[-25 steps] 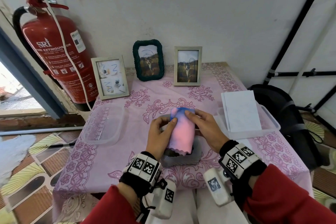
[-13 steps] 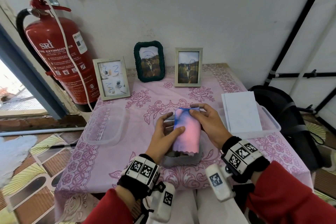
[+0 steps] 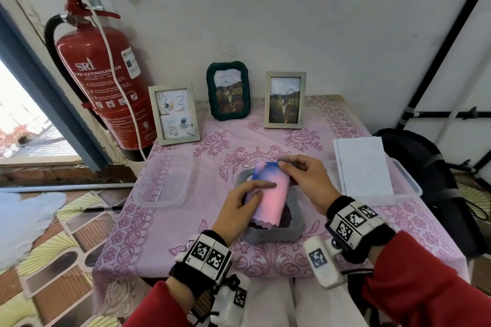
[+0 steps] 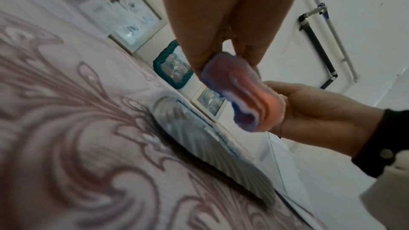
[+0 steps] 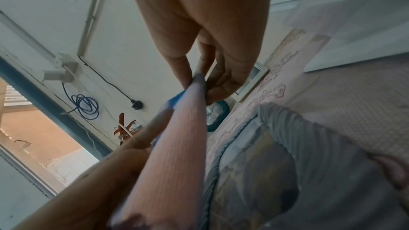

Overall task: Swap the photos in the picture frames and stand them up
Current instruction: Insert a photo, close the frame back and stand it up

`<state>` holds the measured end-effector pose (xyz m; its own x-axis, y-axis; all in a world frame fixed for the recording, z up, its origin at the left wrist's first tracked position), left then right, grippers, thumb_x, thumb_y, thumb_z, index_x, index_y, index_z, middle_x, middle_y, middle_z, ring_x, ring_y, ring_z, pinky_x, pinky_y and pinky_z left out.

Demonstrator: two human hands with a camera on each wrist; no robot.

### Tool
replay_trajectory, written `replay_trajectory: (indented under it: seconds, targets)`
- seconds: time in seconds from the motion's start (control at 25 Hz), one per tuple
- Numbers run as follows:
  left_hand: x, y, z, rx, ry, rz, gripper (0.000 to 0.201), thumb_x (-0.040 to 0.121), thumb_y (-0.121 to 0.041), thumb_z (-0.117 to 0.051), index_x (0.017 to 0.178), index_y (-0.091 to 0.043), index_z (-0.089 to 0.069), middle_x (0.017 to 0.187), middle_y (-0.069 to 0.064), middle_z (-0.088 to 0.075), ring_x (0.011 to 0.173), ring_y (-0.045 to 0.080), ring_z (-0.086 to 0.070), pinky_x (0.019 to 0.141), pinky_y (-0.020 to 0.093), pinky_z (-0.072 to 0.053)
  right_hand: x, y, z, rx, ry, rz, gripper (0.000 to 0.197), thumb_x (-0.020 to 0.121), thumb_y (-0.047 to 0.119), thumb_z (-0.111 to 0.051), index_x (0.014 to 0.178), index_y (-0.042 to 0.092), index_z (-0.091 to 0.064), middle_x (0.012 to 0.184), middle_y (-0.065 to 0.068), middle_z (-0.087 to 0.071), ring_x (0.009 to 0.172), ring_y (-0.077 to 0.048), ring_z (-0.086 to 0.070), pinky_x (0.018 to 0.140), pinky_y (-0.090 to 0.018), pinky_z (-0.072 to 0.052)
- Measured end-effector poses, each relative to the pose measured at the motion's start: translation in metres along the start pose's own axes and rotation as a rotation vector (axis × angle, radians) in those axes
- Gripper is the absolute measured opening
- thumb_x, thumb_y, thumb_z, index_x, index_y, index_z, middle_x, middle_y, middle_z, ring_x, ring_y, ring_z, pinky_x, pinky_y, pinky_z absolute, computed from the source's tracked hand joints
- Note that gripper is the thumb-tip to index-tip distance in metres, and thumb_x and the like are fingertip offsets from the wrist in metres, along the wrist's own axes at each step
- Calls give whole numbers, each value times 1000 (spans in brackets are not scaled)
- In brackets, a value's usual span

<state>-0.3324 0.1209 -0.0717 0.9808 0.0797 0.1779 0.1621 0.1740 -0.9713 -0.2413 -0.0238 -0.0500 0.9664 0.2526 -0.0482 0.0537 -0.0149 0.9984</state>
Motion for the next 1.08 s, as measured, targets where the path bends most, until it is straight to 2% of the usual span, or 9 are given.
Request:
replay_trajectory:
  seconds: [0.08, 0.16, 0.24, 0.32, 0.36, 0.56, 0.72, 0.84, 1.08]
  targets:
    - [-2, 1, 12, 44, -46, 19, 33, 92, 3, -47, 103, -21, -67, 110, 1, -64, 100, 4, -59, 82, 12, -46, 3, -3, -2, -28, 32, -36, 17, 90, 5, -56, 104, -2, -64, 83, -9, -64, 60, -9, -59, 49, -17, -51]
    - [-1, 2, 29, 21, -101, 51, 30, 92, 1, -48, 106, -20, -65, 112, 3, -62, 95, 10, -59, 71, 12, -48, 5, -8, -3, -118, 66, -57, 16, 90, 3, -56, 103, 4, -64, 88, -14, -63, 65, -14, -58, 53, -20, -51]
    - [0, 0, 50, 30, -155, 50, 26, 91, -3, -53, 110, -17, -64, 115, 3, -62, 95, 10, -60, 69, 13, -50, 8, -13, 0, -366, 86, -40, 21, 85, 4, -62, 104, 10, -64, 104, -16, -63, 88, -22, -59, 79, -31, -53]
    - [1, -4, 75, 53, -204, 41, 27, 85, -7, -64, 110, -16, -65, 115, -1, -64, 97, 8, -63, 74, 15, -52, 10, -17, 3, -730, 124, -10, 35, 79, 12, -68, 113, 16, -62, 120, -12, -57, 114, -26, -49, 102, -38, -38]
    - [0, -7, 88, 33, -220, 51, 30, 81, -8, -69, 109, -17, -67, 113, -3, -66, 97, 7, -65, 75, 17, -53, 11, -17, 3, -861, 161, -8, 43, 77, 17, -70, 119, 19, -58, 123, -12, -52, 120, -27, -42, 106, -38, -31]
    - [-4, -13, 164, 123, -314, 52, 37, 71, -4, -76, 100, -26, -69, 110, -9, -65, 93, -4, -64, 73, 12, -52, 12, -20, 1, -1053, 380, -102, 72, 75, 30, -73, 137, 28, -36, 130, -11, -28, 125, -34, -27, 109, -37, -26]
    - [2, -7, 205, 304, -355, 119, 40, 73, 0, -74, 109, -16, -65, 115, 1, -61, 98, 9, -59, 83, 22, -52, 10, -22, 8, -1088, 374, -71, 76, 70, 33, -79, 136, 22, -42, 136, -9, -24, 127, -31, -25, 110, -32, -24]
    - [9, 1, 213, 498, -247, 212, 41, 76, -3, -73, 115, -11, -63, 116, 3, -56, 91, 12, -58, 63, 9, -52, 7, -25, 12, -1048, 376, -46, 71, 71, 35, -79, 133, 23, -46, 140, -8, -25, 130, -30, -24, 112, -32, -20]
    - [21, 12, 203, 519, -163, 278, 49, 80, -4, -70, 126, -8, -56, 127, 9, -53, 110, 19, -51, 90, 26, -42, 6, -26, 16, -1035, 386, -6, 66, 72, 36, -78, 131, 24, -49, 140, -8, -26, 131, -29, -24, 113, -33, -21]
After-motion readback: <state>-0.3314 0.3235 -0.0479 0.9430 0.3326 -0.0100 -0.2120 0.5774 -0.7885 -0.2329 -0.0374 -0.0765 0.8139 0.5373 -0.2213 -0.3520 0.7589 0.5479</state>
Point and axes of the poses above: each hand's wrist, its own x-axis towards the middle knuckle, its own z-axis out of the back of the hand, y = z × x, the point moved 2 cm from there along x, towards the middle knuckle
